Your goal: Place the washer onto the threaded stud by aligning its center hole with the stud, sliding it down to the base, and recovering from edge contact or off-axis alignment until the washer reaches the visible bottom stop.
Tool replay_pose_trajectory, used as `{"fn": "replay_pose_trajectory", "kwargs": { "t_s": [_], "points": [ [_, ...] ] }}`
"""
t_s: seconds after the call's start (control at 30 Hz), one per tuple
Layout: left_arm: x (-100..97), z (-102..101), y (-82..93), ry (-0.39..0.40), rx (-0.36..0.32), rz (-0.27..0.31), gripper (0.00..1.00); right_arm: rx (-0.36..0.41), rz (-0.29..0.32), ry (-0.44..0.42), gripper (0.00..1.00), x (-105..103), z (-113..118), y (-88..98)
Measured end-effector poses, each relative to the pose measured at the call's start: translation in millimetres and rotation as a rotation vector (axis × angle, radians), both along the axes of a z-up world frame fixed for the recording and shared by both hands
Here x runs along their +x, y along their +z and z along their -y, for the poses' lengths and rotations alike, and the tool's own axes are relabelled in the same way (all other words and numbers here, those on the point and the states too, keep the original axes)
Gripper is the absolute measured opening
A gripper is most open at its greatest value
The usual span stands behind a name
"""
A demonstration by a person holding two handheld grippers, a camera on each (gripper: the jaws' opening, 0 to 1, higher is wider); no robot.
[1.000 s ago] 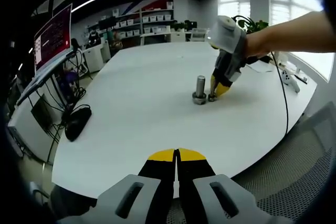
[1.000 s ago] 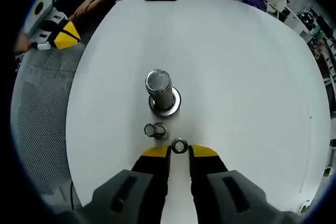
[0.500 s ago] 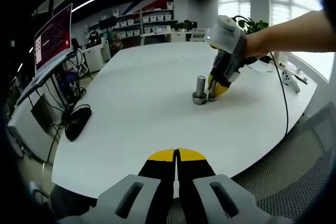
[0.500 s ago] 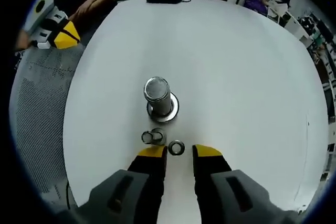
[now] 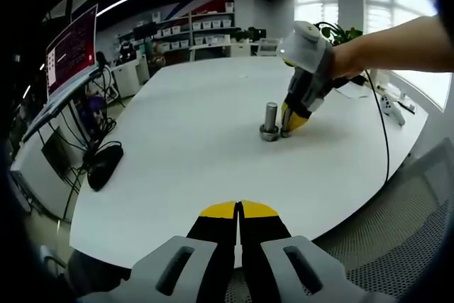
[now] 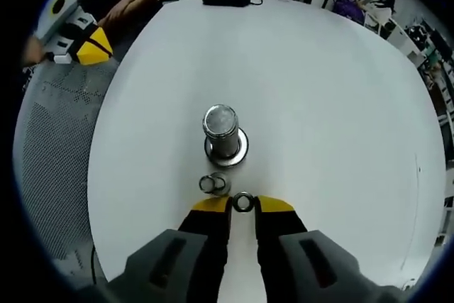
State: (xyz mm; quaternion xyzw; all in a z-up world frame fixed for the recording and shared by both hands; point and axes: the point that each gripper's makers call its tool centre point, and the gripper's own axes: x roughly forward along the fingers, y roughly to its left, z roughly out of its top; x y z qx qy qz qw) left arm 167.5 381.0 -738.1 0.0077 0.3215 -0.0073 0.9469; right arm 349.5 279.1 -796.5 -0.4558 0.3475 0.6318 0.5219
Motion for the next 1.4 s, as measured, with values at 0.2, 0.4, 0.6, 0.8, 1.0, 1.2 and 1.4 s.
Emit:
{"fn": "replay_pose_trajectory", "kwargs": {
  "t_s": [0.2,0.4,0.6,0.8,1.0,1.2,1.4],
  "points": [
    [0.0,0,0.1,-0.001,0.001,0.001,0.0,0.0,-0.002,-0.051,0.03,0,4,-1.7],
    [0.0,0,0.2,-0.001,0.002,0.0,0.0,0.052,-0.047,-0.102,0.05,8,8,-2.9],
    [0.3,0,0.5,-0.001,0.001,0.003,0.0,0.02,-0.037,-0.14,0.18,13,30,-1.7],
    [0.2,0,0.4,0.0,0.001,0.001,0.0,0.007,-0.036,-0.174,0.21,17,55,1.8],
    [-0.1,0,-0.3,-0.001,0.001,-0.003,0.0,0.001,-0.014,-0.193,0.25,23,77,3.6],
    [-0.2,0,-0.3,-0.003,0.001,-0.005,0.0,-0.025,0.004,-0.208,0.26,29,98,3.7],
    [-0.3,0,-0.3,-0.004,0.001,-0.005,0.0,-0.064,-0.004,-0.21,0.25,31,114,-0.6]
  ]
}}
